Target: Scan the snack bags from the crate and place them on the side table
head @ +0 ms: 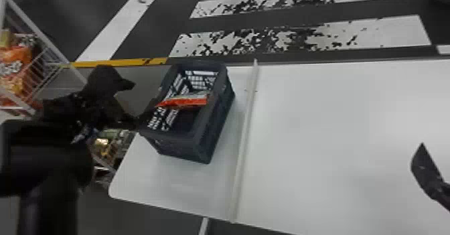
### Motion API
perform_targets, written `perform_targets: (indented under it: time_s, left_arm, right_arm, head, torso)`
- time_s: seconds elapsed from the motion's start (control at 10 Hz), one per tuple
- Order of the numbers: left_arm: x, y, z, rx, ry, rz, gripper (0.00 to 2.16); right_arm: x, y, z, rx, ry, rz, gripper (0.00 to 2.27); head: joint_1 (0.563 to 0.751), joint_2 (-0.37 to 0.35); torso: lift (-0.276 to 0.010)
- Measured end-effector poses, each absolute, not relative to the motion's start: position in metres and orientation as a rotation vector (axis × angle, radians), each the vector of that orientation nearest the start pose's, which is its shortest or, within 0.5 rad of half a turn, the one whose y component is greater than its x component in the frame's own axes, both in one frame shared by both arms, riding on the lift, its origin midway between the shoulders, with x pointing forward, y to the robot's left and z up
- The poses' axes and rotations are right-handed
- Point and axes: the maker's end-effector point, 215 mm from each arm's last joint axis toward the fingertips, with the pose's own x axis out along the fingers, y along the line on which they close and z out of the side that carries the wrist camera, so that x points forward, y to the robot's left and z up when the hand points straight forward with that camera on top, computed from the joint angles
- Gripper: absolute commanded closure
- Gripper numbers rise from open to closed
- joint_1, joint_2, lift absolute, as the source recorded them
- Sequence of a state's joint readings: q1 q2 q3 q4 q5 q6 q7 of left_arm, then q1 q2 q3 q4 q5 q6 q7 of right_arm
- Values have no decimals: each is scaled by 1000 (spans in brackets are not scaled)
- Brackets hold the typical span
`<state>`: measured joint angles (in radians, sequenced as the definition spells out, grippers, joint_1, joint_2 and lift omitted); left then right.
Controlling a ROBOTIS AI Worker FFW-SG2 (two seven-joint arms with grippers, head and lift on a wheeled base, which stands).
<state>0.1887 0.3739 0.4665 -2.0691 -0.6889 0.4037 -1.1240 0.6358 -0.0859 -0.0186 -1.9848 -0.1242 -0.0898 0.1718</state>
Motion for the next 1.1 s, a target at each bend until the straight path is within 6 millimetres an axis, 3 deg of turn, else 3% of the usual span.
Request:
perform_targets:
  time_s: [0.4,0.7,0.8,0.9,1.0,1.1]
  left_arm:
    - [503,439,-351,995,711,-427,144]
    - [520,423,-383,1014,765,-490,151]
    - [524,423,-393,1018,787,-500,252]
    - [528,423,-402,1023,809,-502,437]
    - [531,423,-410,1022,829,-504,755]
    - [532,423,-418,1021,850,-508,1420]
  right_arm:
    - [389,-212,-405,56,166,185,66]
    - [389,-218,-406,52,177,177,66]
    - [389,-219,-407,51,181,175,66]
    - [390,-220,-408,50,184,174,66]
    - [391,-221,-408,50,186,173,66]
    - [392,-223,-409,50,187,171,66]
  head:
    - [695,280]
    - [695,250]
    - [695,246]
    - [695,244]
    - [695,241]
    - [695,238]
  torso:
    - [-94]
    - [-94]
    - [-94]
    - [-94]
    - [-94]
    - [-94]
